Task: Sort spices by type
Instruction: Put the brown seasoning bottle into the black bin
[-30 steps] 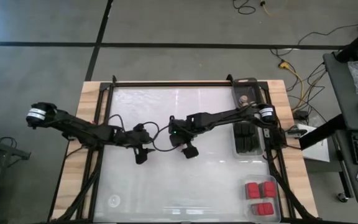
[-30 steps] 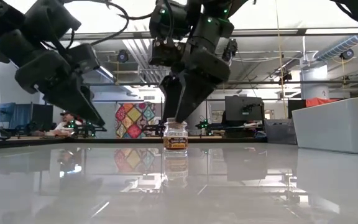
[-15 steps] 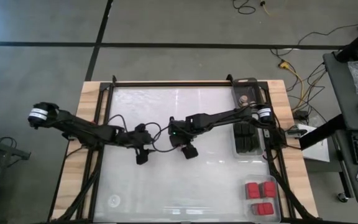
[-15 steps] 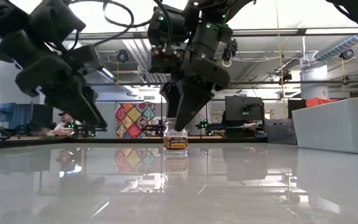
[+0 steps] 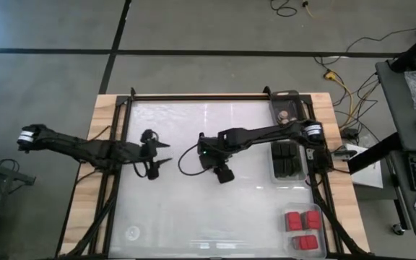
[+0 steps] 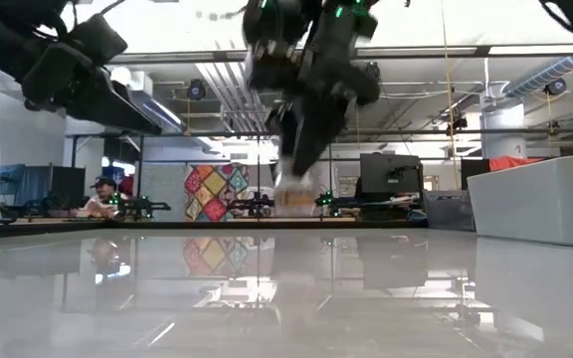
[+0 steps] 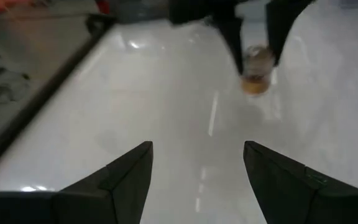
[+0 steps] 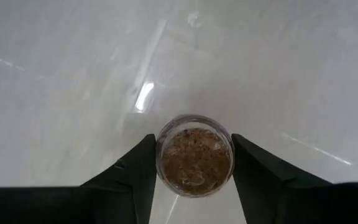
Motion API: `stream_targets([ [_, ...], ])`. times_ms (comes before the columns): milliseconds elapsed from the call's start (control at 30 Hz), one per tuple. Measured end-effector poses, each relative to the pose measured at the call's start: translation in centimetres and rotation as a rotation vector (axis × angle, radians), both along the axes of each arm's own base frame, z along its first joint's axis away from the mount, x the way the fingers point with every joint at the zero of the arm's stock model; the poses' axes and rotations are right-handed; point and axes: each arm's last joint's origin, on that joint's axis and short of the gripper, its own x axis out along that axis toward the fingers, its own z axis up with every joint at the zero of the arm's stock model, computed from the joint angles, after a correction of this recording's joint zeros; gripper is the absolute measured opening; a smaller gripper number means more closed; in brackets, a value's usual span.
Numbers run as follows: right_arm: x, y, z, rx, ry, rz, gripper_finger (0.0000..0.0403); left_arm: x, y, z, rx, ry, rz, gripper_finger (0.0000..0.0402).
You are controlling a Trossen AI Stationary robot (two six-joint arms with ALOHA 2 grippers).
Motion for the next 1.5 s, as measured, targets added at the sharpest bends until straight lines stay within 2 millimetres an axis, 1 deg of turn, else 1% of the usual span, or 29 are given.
stream_targets([
  [133,-1.9,-0.3,3.5,-0.045,-0.013,-0.017,0.0167,-1.4,0.3,0.0,0.045,-0.060,0.032,0.0236],
  [267,-4.9,-1.2,5.4,-0.217,0.075,-0.081,0.0172,-2.4,0.5,-0.2,0.060,-0.113,0.023,0.0236],
  [333,-6.8,-2.2,6.3,-0.304,0.118,-0.129,0.0171,-2.8,0.6,-0.2,0.075,-0.135,0.017,0.0236],
  [400,-8.9,-3.9,6.9,-0.383,0.163,-0.205,0.0169,-3.0,0.6,-0.1,0.090,-0.143,0.014,0.0236],
  [467,-11.3,-6.2,7.2,-0.430,0.201,-0.295,0.0168,-3.1,0.7,0.2,0.106,-0.165,0.048,0.0236],
  [600,-16.4,-10.4,7.6,-0.449,0.222,-0.490,0.0170,-3.3,1.0,0.3,0.142,-0.161,0.135,0.0236],
  [700,-19.7,-12.7,7.6,-0.436,0.205,-0.663,0.0170,-3.4,1.0,0.1,0.151,-0.138,0.144,0.0236],
  [800,-22.4,-14.6,7.5,-0.405,0.186,-0.877,0.0170,-3.4,1.0,0.0,0.151,-0.132,0.145,0.0236],
  [867,-23.8,-15.6,7.5,-0.390,0.183,-0.992,0.0170,-3.4,1.0,0.0,0.152,-0.132,0.144,0.0236],
  [1033,-25.9,-18.1,6.5,-0.355,0.222,-1.200,0.0170,-3.4,1.1,0.0,0.159,-0.131,0.154,0.0236],
  [1200,-27.3,-20.0,4.4,-0.328,0.251,-1.359,0.0170,-3.5,1.1,-0.1,0.163,-0.114,0.153,0.0236],
  [1300,-27.9,-20.4,3.7,-0.348,0.255,-1.410,0.0171,-3.6,1.1,-0.2,0.161,-0.110,0.154,0.0236],
  [1500,-28.0,-20.0,2.9,-0.405,0.272,-1.392,0.0171,-4.0,1.2,-0.2,0.163,-0.104,0.154,0.0236],
])
